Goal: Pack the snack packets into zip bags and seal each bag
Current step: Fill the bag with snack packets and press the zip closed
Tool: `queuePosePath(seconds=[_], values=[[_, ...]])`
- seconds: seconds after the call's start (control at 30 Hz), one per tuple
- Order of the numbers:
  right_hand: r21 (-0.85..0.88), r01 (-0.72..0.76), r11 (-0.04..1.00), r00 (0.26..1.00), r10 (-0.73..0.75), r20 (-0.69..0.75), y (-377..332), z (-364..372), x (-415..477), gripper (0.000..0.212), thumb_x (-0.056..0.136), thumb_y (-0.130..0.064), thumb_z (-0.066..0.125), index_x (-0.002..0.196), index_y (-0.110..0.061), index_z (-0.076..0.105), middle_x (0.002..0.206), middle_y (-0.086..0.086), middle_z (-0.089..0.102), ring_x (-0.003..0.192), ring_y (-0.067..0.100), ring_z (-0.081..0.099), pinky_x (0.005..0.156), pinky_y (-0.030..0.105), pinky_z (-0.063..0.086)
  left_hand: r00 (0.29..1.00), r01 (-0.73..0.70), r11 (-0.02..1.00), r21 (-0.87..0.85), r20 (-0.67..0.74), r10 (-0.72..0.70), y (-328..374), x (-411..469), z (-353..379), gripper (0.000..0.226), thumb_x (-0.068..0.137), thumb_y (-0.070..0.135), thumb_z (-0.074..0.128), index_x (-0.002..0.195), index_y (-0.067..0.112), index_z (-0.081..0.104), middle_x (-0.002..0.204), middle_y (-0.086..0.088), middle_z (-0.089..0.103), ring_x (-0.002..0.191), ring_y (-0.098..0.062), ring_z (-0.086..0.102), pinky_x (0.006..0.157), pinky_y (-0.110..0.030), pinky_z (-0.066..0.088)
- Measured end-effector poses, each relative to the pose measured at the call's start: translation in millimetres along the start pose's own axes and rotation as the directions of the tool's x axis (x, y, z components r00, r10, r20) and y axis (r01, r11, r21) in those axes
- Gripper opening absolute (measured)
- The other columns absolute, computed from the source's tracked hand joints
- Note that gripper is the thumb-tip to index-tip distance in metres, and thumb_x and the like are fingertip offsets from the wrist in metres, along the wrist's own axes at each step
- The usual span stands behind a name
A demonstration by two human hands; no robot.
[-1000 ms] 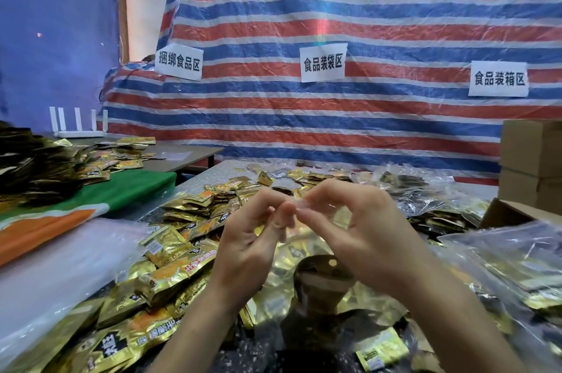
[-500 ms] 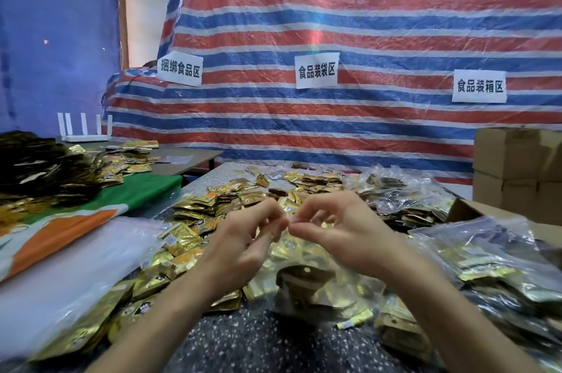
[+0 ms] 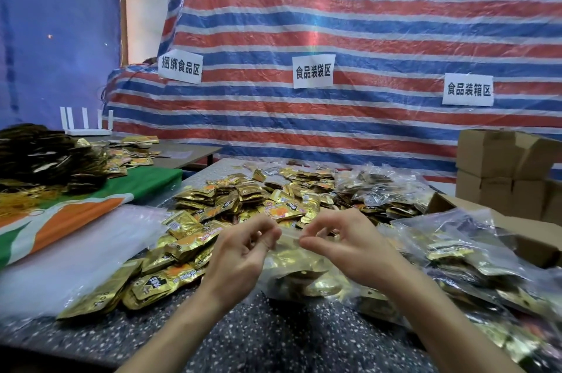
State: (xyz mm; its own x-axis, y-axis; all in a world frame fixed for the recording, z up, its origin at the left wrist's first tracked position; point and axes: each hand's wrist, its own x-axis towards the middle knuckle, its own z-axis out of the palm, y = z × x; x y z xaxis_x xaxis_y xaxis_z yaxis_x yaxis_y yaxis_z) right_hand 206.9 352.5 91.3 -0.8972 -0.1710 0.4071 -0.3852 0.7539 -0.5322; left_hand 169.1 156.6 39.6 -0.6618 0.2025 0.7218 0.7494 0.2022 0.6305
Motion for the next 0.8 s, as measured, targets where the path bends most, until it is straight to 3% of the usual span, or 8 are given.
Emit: queuePosePath(seconds=[0.1,0.4,0.53,0.67,0.8], values=[[-0.013,-0.005,1.0,1.0,0.004,-0.016,6,-2,-4,0.011,0.087,-0.04,0.075,0.081,-0.03,0.074,0.085,-0.013,0.069,0.085,0.004,0.06,0.085,0.045,0.052,0.999,0.044,0.998,-0.032,-0.025,-0.045,0,-3,-5,0.025,0.095,0.012,0.062,0.074,0.024,0.064,0.067,0.015,0.061,0.061,-0.005,0.052,0.055,-0.016,0.038],[-0.002,0.024,1.0,0.999,-0.024,0.027,10,-3,-2,0.01,0.089,-0.033,0.073,0.08,-0.038,0.074,0.086,-0.016,0.071,0.086,0.0,0.061,0.082,0.032,0.052,0.996,0.068,0.996,-0.062,-0.053,-0.071,-4,-4,-10,0.017,0.093,0.02,0.061,0.077,0.021,0.067,0.073,0.013,0.064,0.066,-0.005,0.055,0.057,-0.024,0.042],[-0.005,0.004,1.0,1.0,-0.004,0.003,16,-7,-7,0.007,0.088,-0.034,0.073,0.081,-0.033,0.074,0.084,-0.012,0.072,0.085,0.002,0.063,0.086,0.036,0.054,0.993,0.076,0.994,-0.076,-0.087,-0.082,-12,-6,-15,0.023,0.095,0.007,0.06,0.077,0.019,0.067,0.076,0.007,0.066,0.068,-0.006,0.059,0.052,-0.018,0.044],[-0.014,-0.003,1.0,1.0,0.002,-0.012,23,-12,-14,0.005,0.087,-0.034,0.074,0.083,-0.032,0.075,0.082,-0.011,0.07,0.082,0.002,0.062,0.08,0.029,0.052,0.994,0.054,0.994,-0.096,-0.094,-0.063,-15,-7,-19,0.024,0.095,0.005,0.06,0.078,0.02,0.069,0.075,0.003,0.066,0.066,-0.009,0.061,0.049,-0.019,0.045],[-0.005,0.022,1.0,1.0,-0.022,-0.02,21,-18,-15,0.005,0.087,-0.029,0.074,0.086,-0.032,0.077,0.085,-0.011,0.073,0.084,0.002,0.064,0.079,0.024,0.051,0.991,0.024,0.996,-0.087,-0.128,-0.035,-16,-4,-22,0.023,0.095,0.009,0.061,0.076,0.021,0.068,0.073,-0.003,0.065,0.065,-0.018,0.058,0.057,-0.039,0.046]])
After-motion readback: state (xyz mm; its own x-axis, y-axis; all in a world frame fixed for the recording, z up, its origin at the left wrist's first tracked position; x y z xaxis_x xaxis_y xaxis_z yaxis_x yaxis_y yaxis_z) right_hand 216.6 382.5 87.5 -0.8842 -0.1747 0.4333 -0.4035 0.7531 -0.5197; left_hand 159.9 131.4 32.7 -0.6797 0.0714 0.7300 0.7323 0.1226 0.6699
